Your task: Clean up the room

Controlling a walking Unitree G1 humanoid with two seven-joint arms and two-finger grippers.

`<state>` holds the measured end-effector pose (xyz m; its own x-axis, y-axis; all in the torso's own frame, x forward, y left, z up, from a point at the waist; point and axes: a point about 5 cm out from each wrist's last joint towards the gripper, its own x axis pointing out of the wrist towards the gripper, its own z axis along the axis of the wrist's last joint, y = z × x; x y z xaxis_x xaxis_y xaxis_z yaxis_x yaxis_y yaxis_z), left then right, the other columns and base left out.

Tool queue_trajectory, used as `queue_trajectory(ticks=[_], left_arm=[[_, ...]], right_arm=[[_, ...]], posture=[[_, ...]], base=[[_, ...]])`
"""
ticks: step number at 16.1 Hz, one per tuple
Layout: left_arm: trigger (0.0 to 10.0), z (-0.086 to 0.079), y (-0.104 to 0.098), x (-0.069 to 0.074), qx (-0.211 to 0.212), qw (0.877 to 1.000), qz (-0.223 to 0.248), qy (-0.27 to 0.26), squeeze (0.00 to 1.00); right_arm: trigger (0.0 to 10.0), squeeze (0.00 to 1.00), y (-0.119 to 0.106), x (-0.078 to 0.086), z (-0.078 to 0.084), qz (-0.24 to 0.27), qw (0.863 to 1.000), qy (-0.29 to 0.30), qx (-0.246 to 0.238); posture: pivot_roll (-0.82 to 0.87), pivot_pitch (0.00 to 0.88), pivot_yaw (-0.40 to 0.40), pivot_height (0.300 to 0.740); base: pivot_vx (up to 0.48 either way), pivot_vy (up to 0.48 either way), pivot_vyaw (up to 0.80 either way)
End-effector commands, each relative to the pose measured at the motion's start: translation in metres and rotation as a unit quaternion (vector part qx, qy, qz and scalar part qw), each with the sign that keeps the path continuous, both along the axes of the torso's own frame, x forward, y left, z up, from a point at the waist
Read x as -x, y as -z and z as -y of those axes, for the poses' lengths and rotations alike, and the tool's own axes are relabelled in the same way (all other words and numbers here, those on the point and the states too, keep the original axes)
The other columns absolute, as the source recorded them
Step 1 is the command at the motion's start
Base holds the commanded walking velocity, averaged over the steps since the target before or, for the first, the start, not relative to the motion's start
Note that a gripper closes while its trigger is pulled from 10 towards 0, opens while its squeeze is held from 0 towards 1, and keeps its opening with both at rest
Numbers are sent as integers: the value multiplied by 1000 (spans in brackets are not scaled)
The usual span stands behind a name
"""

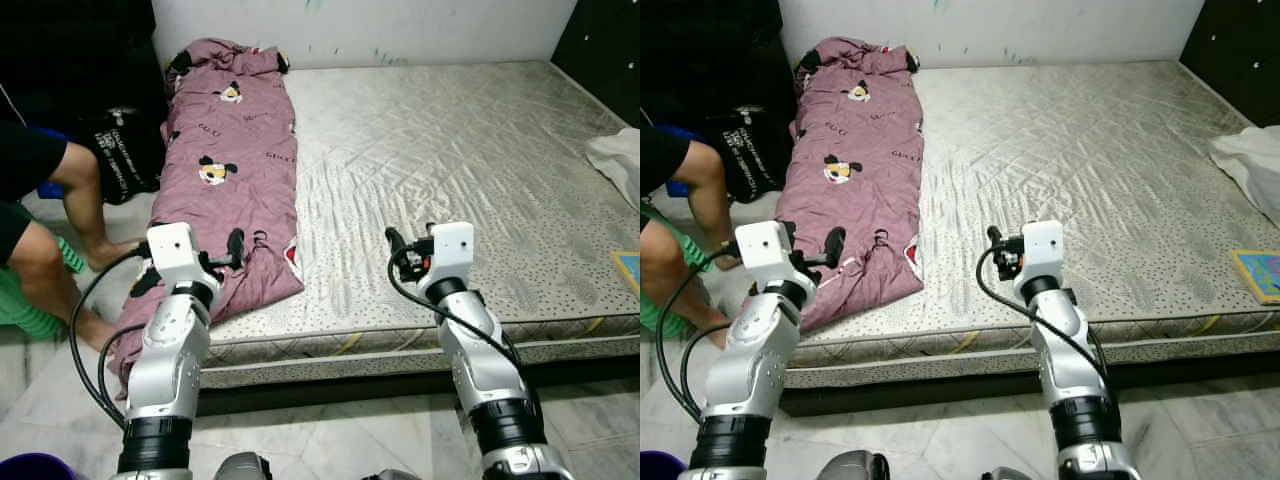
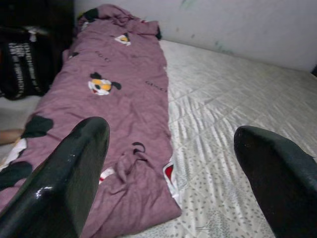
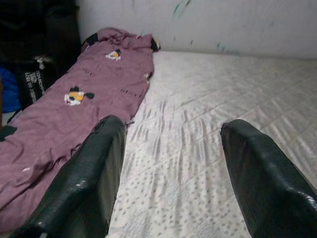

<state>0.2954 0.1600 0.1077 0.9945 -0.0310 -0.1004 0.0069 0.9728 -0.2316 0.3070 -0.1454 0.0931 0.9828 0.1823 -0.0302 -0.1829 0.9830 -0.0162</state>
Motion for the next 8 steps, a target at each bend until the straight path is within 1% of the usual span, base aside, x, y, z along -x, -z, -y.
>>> queue_trajectory(ticks=[1, 3, 5, 6, 8], left_arm=[[10000, 2, 0, -1, -8, 1000, -2, 7, 0], [10000, 2, 0, 0, -8, 1000, -2, 8, 0], [10000, 3, 2, 5, -4, 1000, -7, 7, 0], [10000, 4, 3, 8, 6, 1000, -11, 4, 0], [10000, 8, 5, 8, 2, 1000, -16, 4, 0]], right_arm=[[10000, 0, -3, 1, -4, 6, 1000, -6, 1], [10000, 0, -2, 1, -4, 4, 1000, -6, 0], [10000, 0, -2, 2, -9, 1, 1000, -15, -1], [10000, 0, -2, 2, -10, 0, 1000, -16, -4], [10000, 0, -3, 3, -12, 2, 1000, -15, -8]], posture=[[7, 0, 17, 740], [8, 0, 15, 740], [15, 0, 11, 740], [6, 0, 16, 740], [2, 0, 19, 740]], base=[[0, 0, 0], [0, 0, 0], [0, 0, 0], [0, 0, 0], [0, 0, 0]])
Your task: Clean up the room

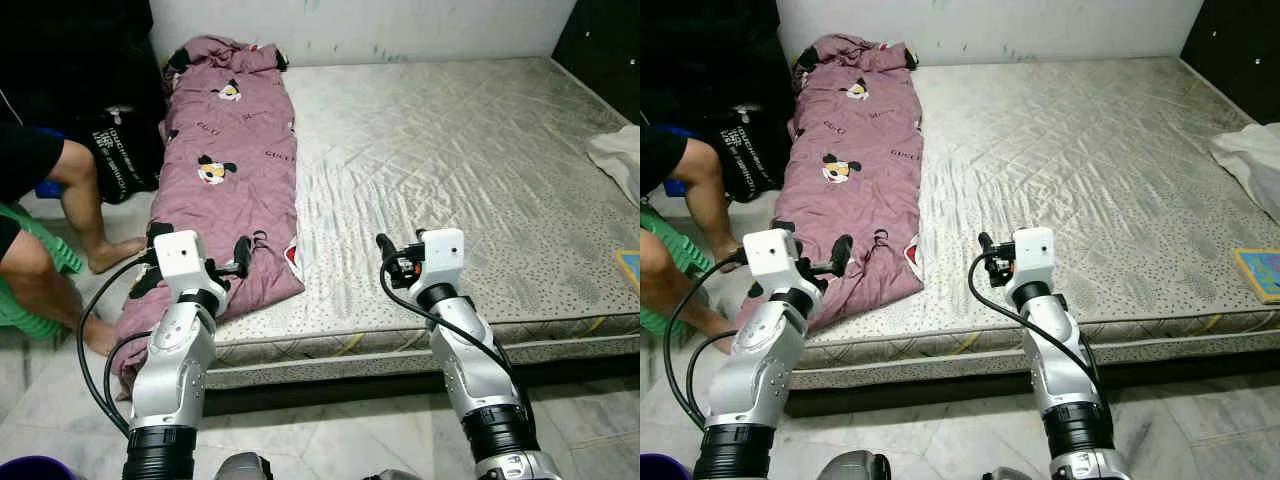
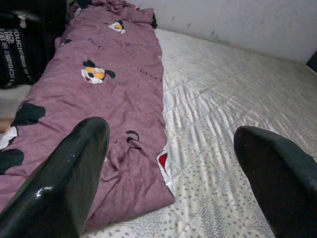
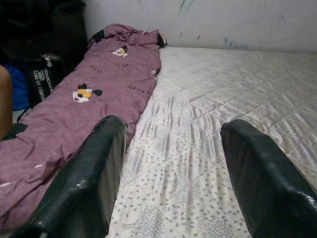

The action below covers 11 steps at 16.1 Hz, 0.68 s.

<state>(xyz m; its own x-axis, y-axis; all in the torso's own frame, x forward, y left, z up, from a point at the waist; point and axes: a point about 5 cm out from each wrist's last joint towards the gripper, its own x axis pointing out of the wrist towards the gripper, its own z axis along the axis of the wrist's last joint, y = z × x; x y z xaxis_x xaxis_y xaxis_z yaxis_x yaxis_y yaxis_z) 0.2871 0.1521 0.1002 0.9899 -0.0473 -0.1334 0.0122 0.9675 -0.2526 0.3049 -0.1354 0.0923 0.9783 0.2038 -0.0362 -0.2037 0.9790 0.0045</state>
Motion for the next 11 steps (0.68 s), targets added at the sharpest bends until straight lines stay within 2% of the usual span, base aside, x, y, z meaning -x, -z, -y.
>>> queue_trajectory(ticks=[1, 3, 4, 11], left_arm=[[10000, 2, -3, 0, 0, 1000, 0, 1, 0], [10000, 4, -6, -2, 7, 1000, 7, 13, 0], [10000, 5, -7, -2, 9, 1000, 5, 14, 0], [10000, 7, -4, 2, 15, 1000, -5, 14, 0]], right_arm=[[10000, 0, -3, 1, -2, 6, 1000, -4, 1], [10000, 0, -2, 2, -1, 1, 1000, 1, -2], [10000, 0, -2, 3, -1, 0, 1000, 1, -2], [10000, 0, 0, 5, 0, -6, 1000, 0, 5]], posture=[[0, 0, 21, 740], [-3, 0, 22, 740], [-4, 0, 22, 740], [1, 0, 17, 740]], base=[[0, 0, 0], [0, 195, 0], [0, 480, -431], [0, 480, 0]])
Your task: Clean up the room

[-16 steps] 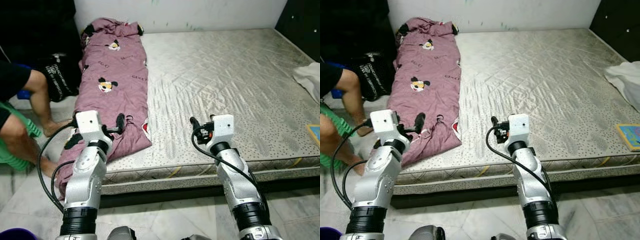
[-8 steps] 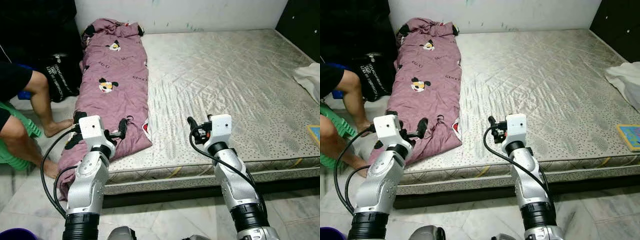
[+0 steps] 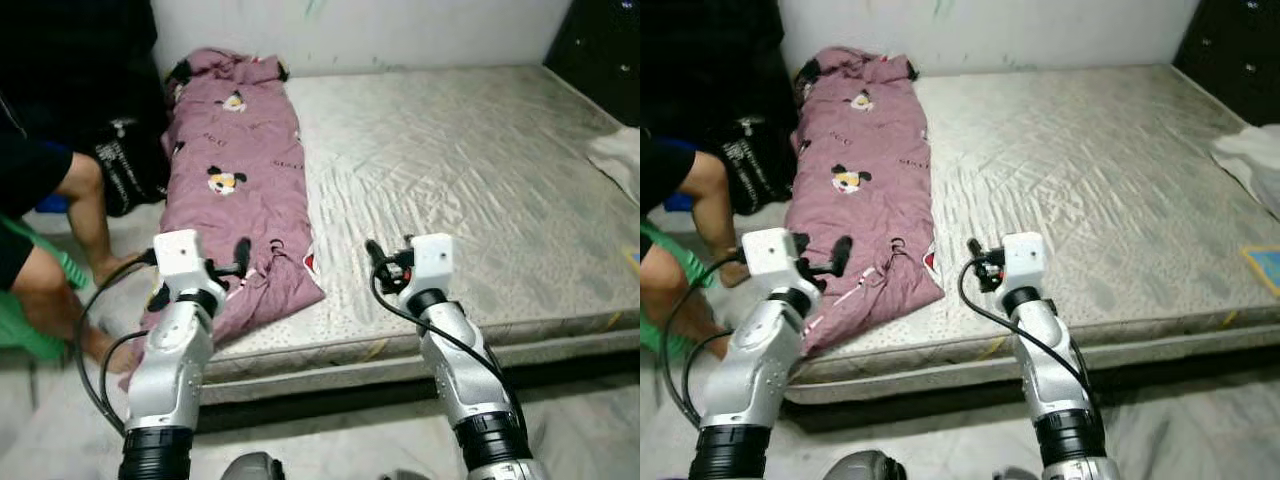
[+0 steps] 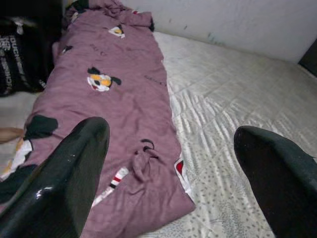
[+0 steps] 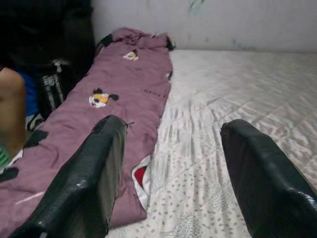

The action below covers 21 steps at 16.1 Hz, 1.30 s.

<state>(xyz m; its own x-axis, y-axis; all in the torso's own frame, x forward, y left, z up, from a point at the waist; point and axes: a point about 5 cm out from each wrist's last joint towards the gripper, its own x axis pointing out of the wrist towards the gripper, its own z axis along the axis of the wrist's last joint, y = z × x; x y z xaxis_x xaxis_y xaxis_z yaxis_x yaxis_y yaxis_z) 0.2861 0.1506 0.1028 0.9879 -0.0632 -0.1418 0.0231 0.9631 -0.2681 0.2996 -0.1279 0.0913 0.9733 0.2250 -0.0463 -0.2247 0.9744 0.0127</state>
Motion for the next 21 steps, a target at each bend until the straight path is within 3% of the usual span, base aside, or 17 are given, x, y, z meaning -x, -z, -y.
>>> queue_trajectory(ticks=[1, 12, 21], left_arm=[[10000, 6, -2, 1, 6, 1000, -1, 7, 0], [10000, 8, -9, 0, 9, 1000, 26, 15, 0], [10000, 10, -10, -2, 14, 999, 33, 21, 0]], right_arm=[[10000, 0, -1, 0, 8, 0, 1000, 11, 8], [10000, 0, -3, -1, 8, 2, 1000, 7, 19], [10000, 0, -3, -4, 8, 2, 1000, 6, 28]], posture=[[1, 0, 17, 740], [-4, 0, 11, 740], [-4, 0, 11, 740]], base=[[0, 480, 0], [0, 64, 54], [328, 0, 46]])
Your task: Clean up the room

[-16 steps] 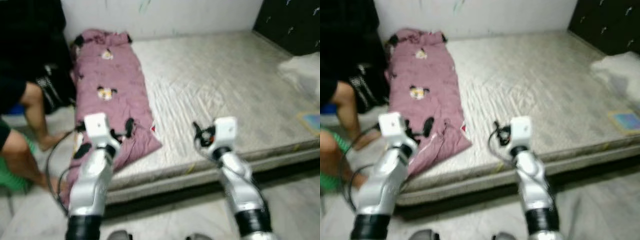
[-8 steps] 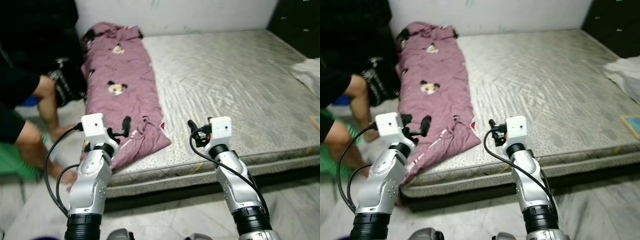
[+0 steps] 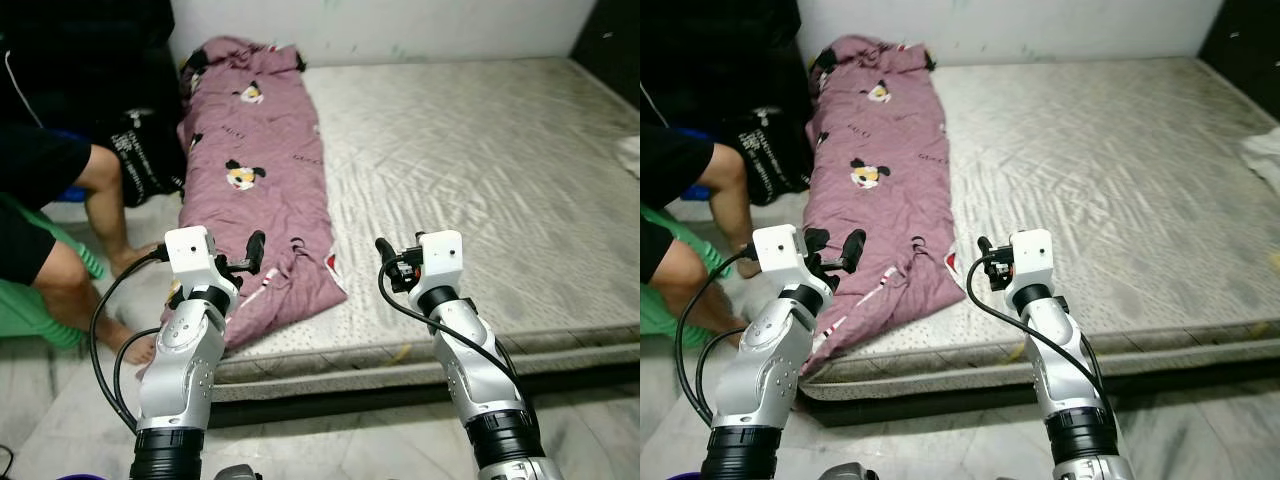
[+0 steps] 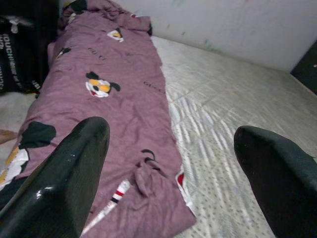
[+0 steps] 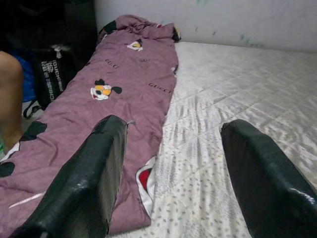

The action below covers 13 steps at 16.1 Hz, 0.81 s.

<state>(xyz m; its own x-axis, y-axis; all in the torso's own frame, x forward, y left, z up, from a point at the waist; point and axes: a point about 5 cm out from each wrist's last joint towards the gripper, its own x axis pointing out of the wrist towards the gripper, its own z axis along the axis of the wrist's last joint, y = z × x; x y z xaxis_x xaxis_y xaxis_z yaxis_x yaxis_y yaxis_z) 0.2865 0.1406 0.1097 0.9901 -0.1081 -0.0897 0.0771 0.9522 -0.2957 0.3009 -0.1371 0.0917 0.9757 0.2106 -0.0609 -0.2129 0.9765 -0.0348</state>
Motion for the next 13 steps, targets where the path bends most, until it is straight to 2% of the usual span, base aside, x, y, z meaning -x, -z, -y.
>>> queue_trajectory(ticks=[1, 6, 11, 13], left_arm=[[10000, 0, -4, -1, -1, 1000, 8, 0, 0], [10000, 0, -3, -2, -5, 1000, 5, 2, 0], [10000, 4, -1, -4, 4, 1000, -2, 0, 0], [10000, 4, -1, -4, 4, 1000, -6, 2, 0]], right_arm=[[10000, 0, -2, -3, -1, 4, 1000, 0, 4], [10000, 0, -1, -4, 1, 3, 1000, 1, 6], [10000, 0, 0, -5, 3, 1, 1000, 3, 6], [10000, 0, 1, -5, 3, 1, 1000, 5, 5]], posture=[[-3, 0, 10, 740], [-1, 0, 11, 740], [2, 0, 11, 740], [2, 0, 11, 740]], base=[[330, 0, 0], [294, 0, 0], [0, 0, 0], [0, 480, 0]])
